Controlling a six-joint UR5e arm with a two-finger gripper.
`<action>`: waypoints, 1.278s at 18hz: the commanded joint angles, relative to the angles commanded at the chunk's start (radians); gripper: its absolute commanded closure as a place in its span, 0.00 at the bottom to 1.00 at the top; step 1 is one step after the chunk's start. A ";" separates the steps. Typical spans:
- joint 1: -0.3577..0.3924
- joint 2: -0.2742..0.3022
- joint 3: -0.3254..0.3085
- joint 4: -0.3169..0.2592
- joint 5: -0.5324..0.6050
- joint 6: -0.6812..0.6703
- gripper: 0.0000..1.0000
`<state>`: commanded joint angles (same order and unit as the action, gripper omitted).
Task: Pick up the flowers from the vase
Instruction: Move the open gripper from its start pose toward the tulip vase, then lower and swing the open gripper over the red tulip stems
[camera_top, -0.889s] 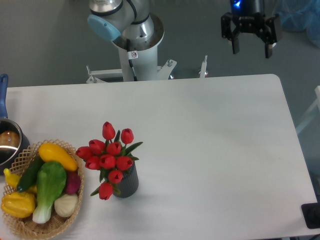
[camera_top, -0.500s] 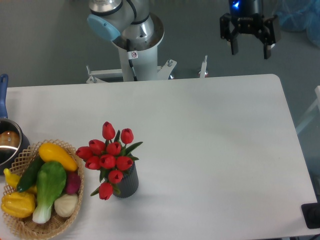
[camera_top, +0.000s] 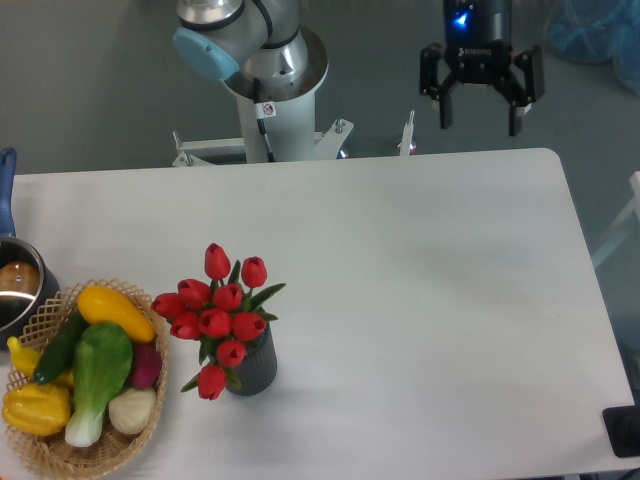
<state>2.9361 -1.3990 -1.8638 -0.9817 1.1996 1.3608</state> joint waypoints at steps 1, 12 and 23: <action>-0.003 0.000 0.000 0.002 -0.002 -0.024 0.00; -0.096 -0.005 0.000 -0.009 -0.106 -0.204 0.00; -0.250 -0.024 -0.072 -0.005 -0.089 -0.172 0.00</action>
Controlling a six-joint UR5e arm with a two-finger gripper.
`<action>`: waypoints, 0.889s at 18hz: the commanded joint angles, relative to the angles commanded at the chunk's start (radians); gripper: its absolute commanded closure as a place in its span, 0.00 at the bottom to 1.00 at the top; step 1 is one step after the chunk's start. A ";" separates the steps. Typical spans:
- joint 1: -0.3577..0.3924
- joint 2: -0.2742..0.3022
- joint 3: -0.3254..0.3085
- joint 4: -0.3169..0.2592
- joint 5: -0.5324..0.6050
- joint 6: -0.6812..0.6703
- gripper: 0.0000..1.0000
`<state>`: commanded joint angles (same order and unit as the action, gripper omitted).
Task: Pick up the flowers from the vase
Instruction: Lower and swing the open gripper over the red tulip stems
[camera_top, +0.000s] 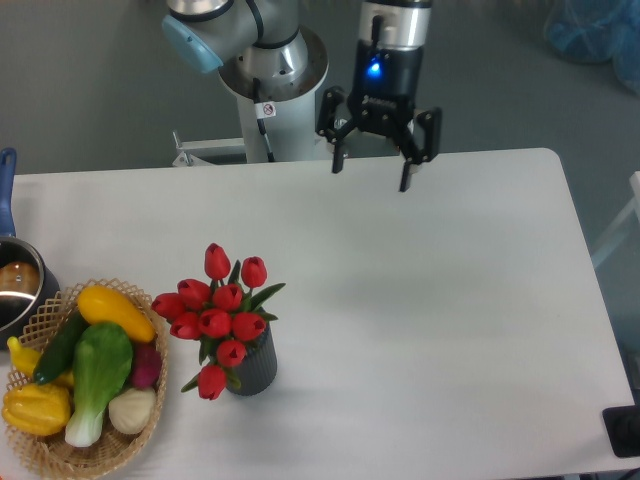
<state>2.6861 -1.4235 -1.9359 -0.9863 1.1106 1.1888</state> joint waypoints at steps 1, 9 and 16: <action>-0.005 -0.003 -0.005 0.000 0.000 0.000 0.00; -0.089 -0.046 -0.012 0.000 0.162 0.026 0.00; -0.098 -0.089 -0.014 0.006 -0.032 -0.060 0.00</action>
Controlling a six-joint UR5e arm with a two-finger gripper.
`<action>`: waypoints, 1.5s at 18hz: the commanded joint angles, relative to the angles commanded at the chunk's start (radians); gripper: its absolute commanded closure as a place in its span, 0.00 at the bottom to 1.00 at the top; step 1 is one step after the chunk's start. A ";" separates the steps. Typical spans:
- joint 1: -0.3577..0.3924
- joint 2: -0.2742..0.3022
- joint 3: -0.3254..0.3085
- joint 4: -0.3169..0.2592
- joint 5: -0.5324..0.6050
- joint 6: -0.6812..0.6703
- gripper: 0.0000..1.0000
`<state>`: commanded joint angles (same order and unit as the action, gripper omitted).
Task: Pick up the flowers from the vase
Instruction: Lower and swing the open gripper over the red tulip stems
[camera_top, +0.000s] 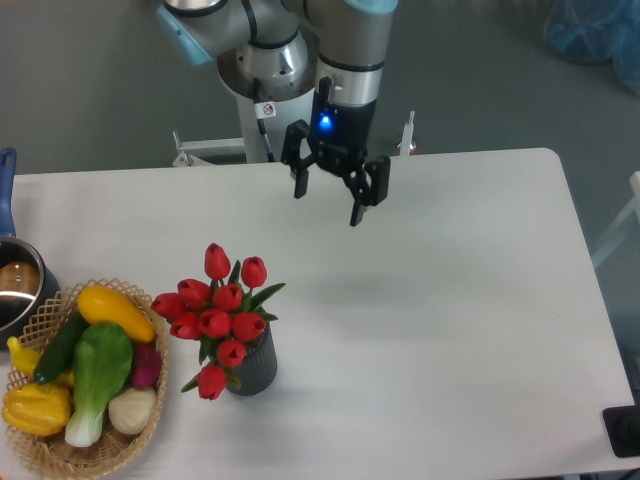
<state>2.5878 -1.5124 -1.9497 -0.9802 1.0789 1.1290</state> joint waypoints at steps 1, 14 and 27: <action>0.003 -0.014 0.002 0.002 -0.035 0.000 0.00; 0.046 -0.114 -0.003 0.044 -0.365 0.003 0.00; 0.046 -0.189 0.009 0.110 -0.416 0.003 0.00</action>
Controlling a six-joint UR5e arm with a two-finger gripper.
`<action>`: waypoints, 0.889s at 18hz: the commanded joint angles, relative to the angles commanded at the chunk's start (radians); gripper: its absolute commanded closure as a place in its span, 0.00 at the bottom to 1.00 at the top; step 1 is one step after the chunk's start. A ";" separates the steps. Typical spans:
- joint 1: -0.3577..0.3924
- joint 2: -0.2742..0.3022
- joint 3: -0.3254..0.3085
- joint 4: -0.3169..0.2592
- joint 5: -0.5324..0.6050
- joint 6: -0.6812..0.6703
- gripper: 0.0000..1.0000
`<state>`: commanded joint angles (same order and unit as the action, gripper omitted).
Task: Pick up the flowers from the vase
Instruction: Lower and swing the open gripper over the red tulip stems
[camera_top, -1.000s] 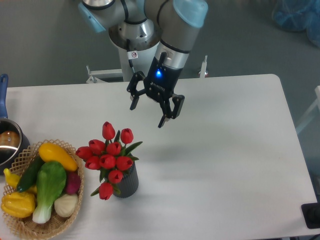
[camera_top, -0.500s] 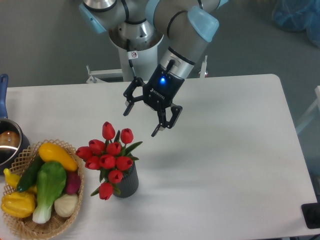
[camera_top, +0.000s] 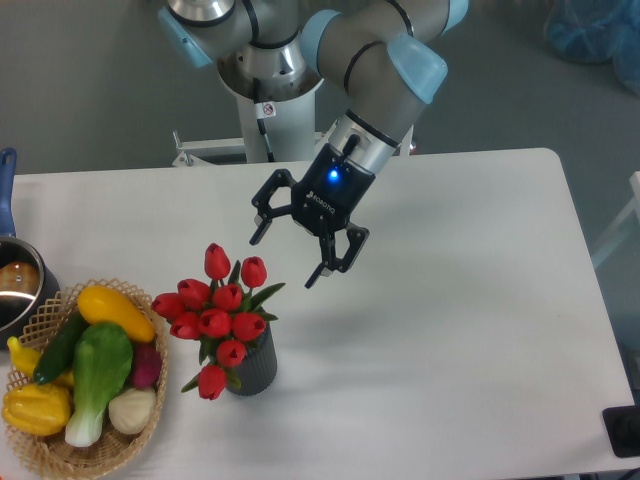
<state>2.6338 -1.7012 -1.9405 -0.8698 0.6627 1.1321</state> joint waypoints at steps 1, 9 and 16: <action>0.002 0.000 0.002 0.002 -0.003 -0.002 0.00; 0.002 -0.067 0.064 0.005 -0.029 0.005 0.00; -0.015 -0.074 0.068 0.021 -0.025 0.029 0.00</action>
<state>2.6186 -1.7748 -1.8730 -0.8483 0.6381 1.1611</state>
